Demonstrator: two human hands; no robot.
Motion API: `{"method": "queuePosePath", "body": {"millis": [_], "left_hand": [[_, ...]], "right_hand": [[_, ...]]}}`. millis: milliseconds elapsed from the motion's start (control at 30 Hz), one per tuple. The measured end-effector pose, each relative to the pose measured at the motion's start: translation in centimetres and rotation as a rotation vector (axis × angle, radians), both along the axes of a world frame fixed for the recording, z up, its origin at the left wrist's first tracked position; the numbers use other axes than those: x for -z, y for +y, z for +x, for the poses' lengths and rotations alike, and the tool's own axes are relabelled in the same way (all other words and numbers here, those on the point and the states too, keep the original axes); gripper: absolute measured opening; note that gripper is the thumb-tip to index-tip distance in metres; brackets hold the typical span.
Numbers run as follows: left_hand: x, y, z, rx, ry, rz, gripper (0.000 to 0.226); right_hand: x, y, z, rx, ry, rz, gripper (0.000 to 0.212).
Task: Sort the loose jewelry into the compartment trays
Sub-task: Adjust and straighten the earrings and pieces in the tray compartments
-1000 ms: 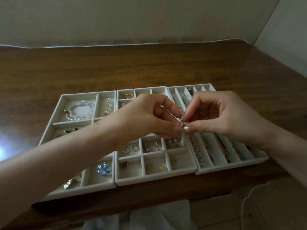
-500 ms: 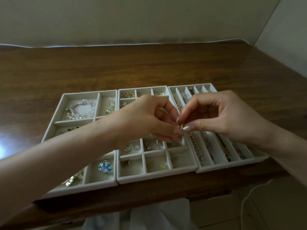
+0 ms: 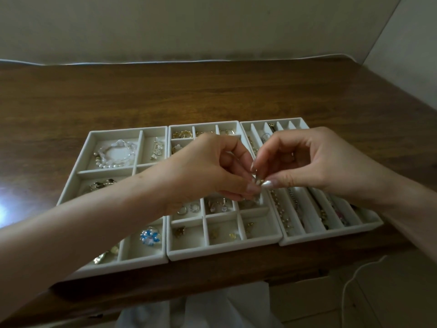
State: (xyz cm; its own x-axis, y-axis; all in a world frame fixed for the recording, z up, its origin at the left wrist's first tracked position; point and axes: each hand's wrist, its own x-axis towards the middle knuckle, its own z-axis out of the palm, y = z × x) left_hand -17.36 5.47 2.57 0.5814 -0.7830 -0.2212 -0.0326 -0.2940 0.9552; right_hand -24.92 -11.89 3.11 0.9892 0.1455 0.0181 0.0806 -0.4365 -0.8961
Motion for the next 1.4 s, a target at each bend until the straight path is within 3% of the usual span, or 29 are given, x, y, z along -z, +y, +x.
{"method": "queuePosePath", "body": {"millis": [300,667,1033,1400], "left_hand": [[0.0,0.2,-0.2,-0.021,-0.027,-0.025,0.024],[0.1,0.4,-0.1,-0.015,-0.062,-0.016,0.026],[0.7,1.0,-0.2,0.175,-0.176,0.166,0.008],[0.6,1.2,0.2,0.108,-0.307,0.129,0.007]], "right_hand": [[0.1,0.2,-0.2,0.078,0.059,-0.094,0.014],[-0.3,0.7,-0.4,0.085,0.043,-0.035,0.011],[-0.1,1.3,-1.5,-0.003,0.170,-0.212,0.006],[0.6,2.0,-1.9,0.050,0.239,-0.387,0.006]]}}
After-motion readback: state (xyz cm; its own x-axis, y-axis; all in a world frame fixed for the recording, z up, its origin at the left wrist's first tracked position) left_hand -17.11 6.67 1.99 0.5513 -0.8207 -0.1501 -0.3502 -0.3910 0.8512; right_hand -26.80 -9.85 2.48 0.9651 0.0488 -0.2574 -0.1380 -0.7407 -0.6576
